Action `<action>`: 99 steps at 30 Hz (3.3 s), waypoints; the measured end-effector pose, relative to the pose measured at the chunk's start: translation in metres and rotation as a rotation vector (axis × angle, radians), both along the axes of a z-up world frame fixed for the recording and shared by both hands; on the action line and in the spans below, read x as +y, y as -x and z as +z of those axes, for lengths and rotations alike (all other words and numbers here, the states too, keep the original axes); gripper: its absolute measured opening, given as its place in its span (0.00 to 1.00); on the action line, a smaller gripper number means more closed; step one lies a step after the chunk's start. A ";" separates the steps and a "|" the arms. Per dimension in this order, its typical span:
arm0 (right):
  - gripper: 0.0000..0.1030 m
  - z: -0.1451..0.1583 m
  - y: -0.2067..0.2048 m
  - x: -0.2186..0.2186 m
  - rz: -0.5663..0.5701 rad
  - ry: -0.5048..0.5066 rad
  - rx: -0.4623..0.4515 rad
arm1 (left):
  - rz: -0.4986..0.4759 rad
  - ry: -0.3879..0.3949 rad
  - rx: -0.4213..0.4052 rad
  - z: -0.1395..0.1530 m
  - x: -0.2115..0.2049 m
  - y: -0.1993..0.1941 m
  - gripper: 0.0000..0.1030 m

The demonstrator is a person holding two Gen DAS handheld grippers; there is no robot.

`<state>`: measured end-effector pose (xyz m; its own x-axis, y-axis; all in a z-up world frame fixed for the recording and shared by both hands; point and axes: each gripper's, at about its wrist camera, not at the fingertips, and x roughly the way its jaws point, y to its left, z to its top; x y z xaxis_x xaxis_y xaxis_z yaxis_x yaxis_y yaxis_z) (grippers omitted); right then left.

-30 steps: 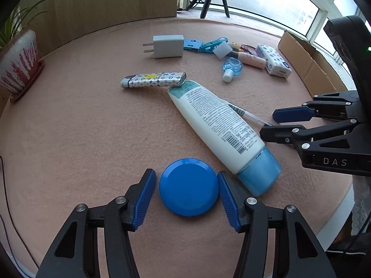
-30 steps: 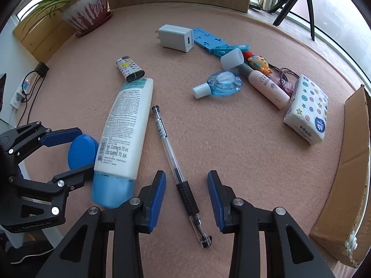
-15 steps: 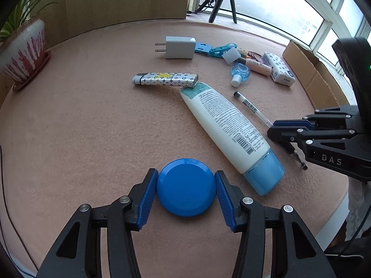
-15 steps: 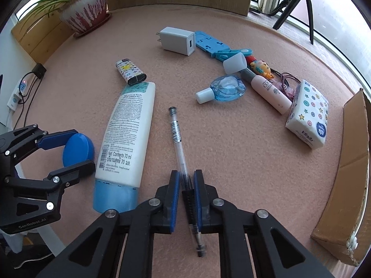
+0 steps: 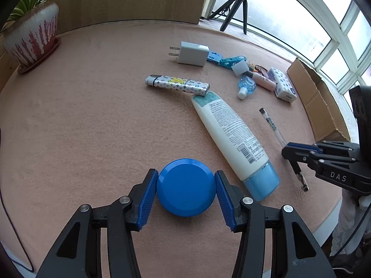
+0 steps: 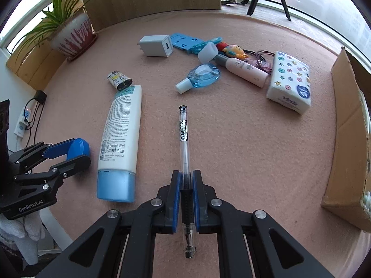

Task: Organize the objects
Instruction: 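Lift the blue lid with the left gripper while the right gripper grasps and lifts the pen, then drop the blue lid and the pen into the box from both grippers, then move both open grippers back over the scattered items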

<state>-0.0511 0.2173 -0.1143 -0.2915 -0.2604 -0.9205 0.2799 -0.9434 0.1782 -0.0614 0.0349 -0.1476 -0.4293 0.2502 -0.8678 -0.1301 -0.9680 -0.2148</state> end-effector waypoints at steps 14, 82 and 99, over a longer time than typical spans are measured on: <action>0.09 0.030 -0.007 0.040 -0.085 0.080 0.048 | -0.022 -0.030 0.062 0.035 0.026 0.015 0.52; 0.51 0.062 0.028 0.255 -0.402 0.038 0.144 | -0.295 -0.019 0.150 0.067 0.298 0.119 0.77; 0.51 0.077 0.051 0.170 -0.234 0.039 0.176 | -0.065 0.085 0.097 0.047 0.156 0.117 0.77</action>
